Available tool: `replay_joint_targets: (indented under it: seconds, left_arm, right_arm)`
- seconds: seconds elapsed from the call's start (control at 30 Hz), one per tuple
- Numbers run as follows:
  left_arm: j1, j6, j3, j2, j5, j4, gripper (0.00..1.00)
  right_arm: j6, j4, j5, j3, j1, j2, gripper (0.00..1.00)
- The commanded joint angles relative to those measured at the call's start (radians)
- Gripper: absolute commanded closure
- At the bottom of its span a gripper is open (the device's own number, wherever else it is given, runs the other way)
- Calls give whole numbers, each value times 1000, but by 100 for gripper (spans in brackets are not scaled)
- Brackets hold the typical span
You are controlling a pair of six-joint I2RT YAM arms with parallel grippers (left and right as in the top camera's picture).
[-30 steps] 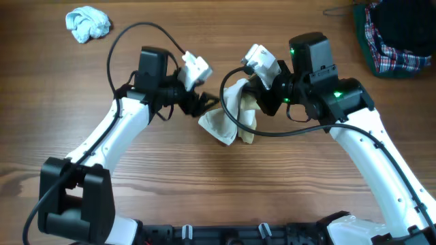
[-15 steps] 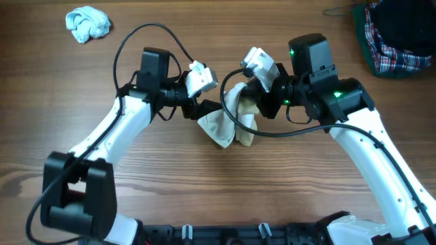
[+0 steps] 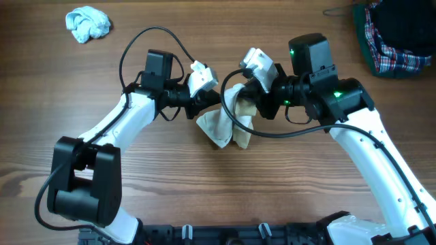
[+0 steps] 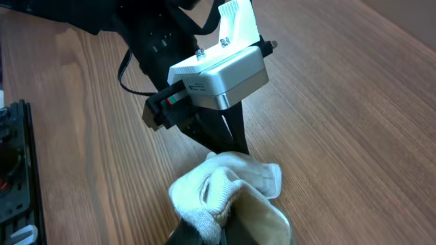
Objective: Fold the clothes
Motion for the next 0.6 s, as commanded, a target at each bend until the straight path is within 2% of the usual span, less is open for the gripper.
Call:
replay_joint_targets:
  seconds: [0.0, 0.07, 0.17, 0.27, 0.37, 0.47, 0.5, 0.57]
  left_arm:
    - [17, -103, 5, 11, -55, 11, 96]
    - [57, -339, 5, -18, -271, 73, 96]
    - [103, -493, 5, -93, -406, 133, 96]
    - [126, -496, 5, -233, -461, 159, 96]
    - [124, -496, 5, -369, -475, 143, 96]
    - [124, -496, 5, -367, -464, 68, 94]
    - [124, -485, 5, -341, -427, 27, 78]
    - [119, -405, 5, -274, -307, 2, 55]
  right_arm:
    - [9, 22, 17, -1, -3, -7, 96]
    - [93, 68, 199, -1, -3, -7, 95]
    - [137, 93, 377, -1, -3, -7, 96]
    - [158, 98, 505, -1, -3, -7, 96]
    - [156, 96, 473, -1, -3, -7, 96]
    - [154, 95, 420, -1, -3, -7, 96]
    - [155, 95, 413, -1, -3, -7, 96]
    - [152, 94, 385, -1, -3, -7, 95]
